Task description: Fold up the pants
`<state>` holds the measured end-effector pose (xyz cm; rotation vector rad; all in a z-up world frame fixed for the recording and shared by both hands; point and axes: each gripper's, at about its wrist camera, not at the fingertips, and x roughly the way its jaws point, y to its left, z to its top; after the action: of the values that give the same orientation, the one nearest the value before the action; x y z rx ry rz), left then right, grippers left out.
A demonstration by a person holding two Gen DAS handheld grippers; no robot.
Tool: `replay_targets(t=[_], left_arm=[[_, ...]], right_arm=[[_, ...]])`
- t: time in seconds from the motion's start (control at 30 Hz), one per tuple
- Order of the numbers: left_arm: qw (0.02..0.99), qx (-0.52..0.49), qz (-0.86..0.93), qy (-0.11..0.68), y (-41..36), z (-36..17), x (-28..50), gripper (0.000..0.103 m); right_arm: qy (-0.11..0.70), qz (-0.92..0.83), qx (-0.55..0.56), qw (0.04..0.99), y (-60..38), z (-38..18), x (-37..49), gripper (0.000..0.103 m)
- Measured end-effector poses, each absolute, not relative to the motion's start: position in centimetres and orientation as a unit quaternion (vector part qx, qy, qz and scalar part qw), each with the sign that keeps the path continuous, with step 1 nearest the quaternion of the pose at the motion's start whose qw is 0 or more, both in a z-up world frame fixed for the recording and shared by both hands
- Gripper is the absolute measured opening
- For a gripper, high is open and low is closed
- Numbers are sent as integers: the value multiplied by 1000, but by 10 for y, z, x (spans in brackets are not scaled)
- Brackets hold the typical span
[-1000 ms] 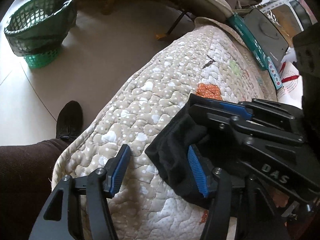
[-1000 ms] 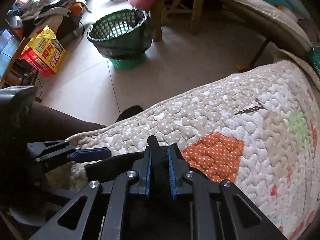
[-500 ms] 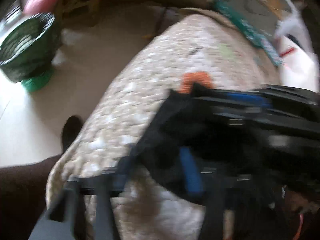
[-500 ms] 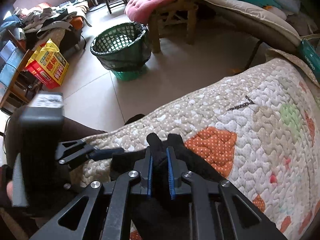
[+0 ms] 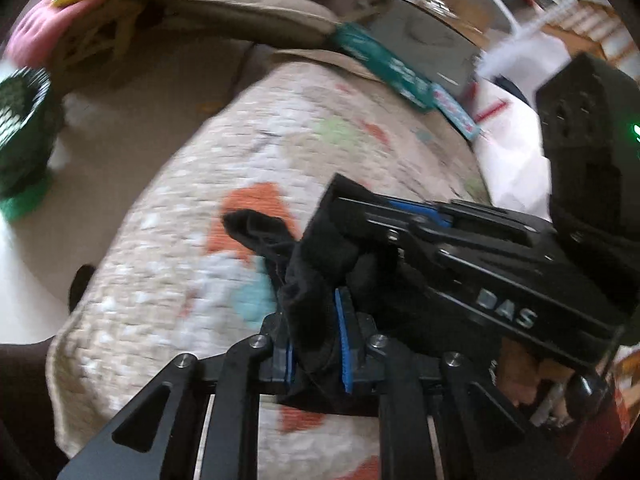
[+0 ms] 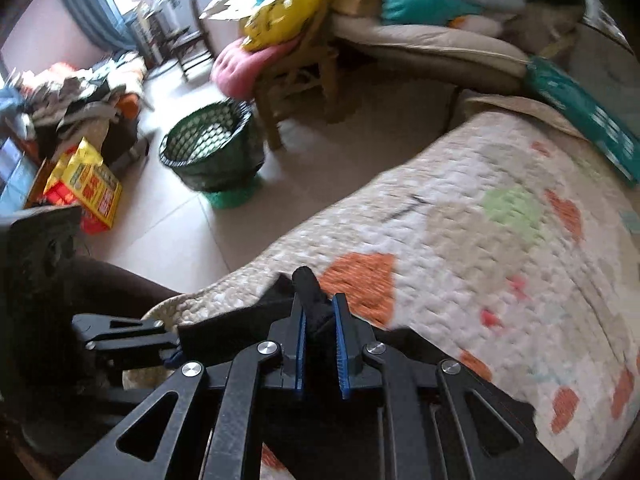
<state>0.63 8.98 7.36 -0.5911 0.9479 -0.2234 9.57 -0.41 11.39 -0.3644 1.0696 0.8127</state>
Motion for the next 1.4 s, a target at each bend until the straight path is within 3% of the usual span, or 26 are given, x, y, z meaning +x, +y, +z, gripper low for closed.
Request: replay_targets(t=[0.17, 0.33, 0.5, 0.57, 0.7, 0.83, 0.93, 1.13, 1.23, 1.27, 1.4], left_arm=[[851, -215, -148, 456, 10, 88, 20, 16], [838, -161, -186, 488, -67, 68, 32, 16], [817, -127, -214, 520, -111, 44, 29, 28], [808, -140, -240, 519, -107, 52, 20, 40], [797, -158, -282, 511, -83, 73, 2, 49], [824, -162, -250, 482, -45, 90, -6, 52], [822, -198, -204, 494, -23, 75, 8, 52], [820, -177, -170, 517, -35, 39, 27, 51], [828, -142, -174, 514, -45, 33, 21, 51], [830, -133, -179, 511, -47, 32, 19, 51], [830, -143, -192, 503, -36, 30, 15, 51]], right_arm=[[495, 333, -144, 790, -73, 123, 96, 13], [523, 269, -112, 801, -156, 108, 96, 14], [580, 191, -77, 788, -232, 74, 95, 24], [577, 171, -51, 797, -259, 72, 92, 30], [548, 144, 47, 823, -305, 87, 90, 44], [489, 143, 80, 857, -307, 118, 84, 43], [479, 223, 119, 840, -282, 127, 76, 37], [547, 258, 111, 789, -231, 81, 74, 37], [586, 175, 28, 790, -227, 54, 74, 37], [596, 144, -1, 790, -231, 48, 74, 32], [595, 137, 2, 792, -238, 53, 72, 31]])
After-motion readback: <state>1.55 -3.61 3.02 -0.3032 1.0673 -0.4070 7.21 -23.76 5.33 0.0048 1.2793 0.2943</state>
